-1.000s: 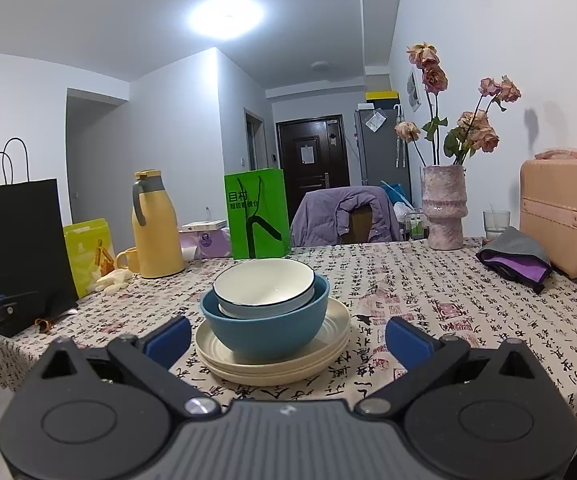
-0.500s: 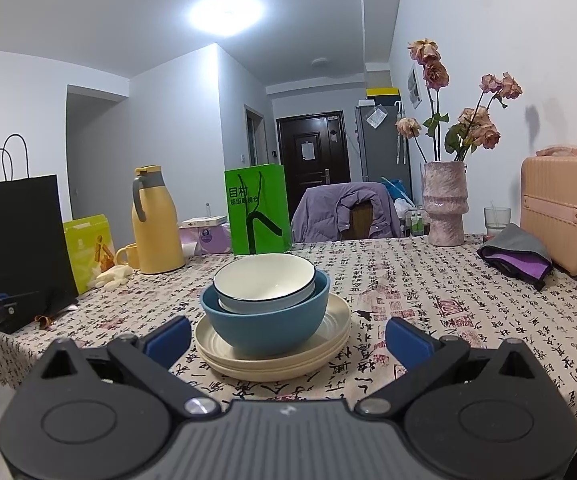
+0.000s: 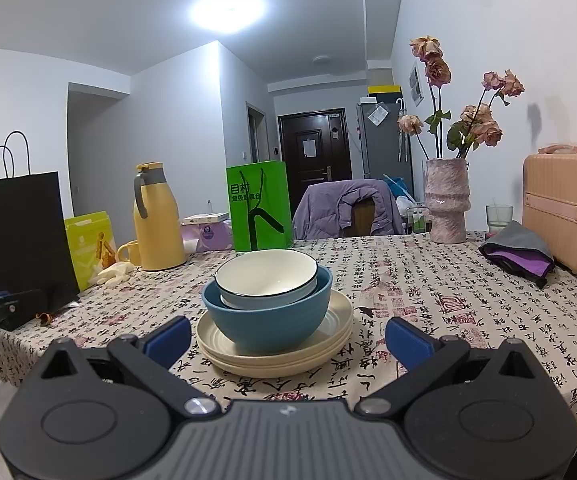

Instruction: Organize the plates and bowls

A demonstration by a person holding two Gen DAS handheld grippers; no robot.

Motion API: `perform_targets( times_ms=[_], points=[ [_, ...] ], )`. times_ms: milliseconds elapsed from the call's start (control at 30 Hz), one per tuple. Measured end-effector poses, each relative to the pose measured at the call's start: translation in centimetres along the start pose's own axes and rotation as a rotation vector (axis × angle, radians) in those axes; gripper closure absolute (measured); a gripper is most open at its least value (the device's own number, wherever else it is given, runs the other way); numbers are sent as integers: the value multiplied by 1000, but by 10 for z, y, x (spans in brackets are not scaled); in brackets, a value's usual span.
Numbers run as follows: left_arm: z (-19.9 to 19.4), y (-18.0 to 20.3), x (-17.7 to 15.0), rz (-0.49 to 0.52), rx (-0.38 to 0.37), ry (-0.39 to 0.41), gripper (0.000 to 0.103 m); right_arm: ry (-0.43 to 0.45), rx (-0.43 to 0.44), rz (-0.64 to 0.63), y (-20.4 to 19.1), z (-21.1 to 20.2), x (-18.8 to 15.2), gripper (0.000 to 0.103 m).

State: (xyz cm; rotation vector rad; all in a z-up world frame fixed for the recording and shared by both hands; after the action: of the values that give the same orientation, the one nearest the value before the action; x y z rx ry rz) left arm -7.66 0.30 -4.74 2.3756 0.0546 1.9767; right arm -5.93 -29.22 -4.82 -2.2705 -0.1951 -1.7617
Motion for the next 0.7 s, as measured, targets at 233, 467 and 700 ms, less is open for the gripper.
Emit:
perform_targets(
  times_ms=[233, 467, 700],
  points=[
    [0, 0, 0, 0, 0, 0, 0, -1, 1, 0, 0, 0, 0, 0],
    [0, 1, -1, 1, -1, -4, 0, -3, 1, -2, -1, 0, -1, 0],
    [2, 1, -2, -7, -14, -16, 0, -14, 8, -6, -1, 2, -5, 0]
  ],
)
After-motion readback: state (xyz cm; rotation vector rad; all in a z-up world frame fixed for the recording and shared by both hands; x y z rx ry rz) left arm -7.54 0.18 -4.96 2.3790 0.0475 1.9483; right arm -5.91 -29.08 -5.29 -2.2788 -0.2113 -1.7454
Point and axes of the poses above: each gripper's, at about its wrist camera, not at the fingertips, and z roughly the way its jaws point, y to its right, x to its top, the point moved 4 cm from there along z, roughly the way its jaws point, and after that the axes turned 3 degrees about x, right-handed, at the moved point
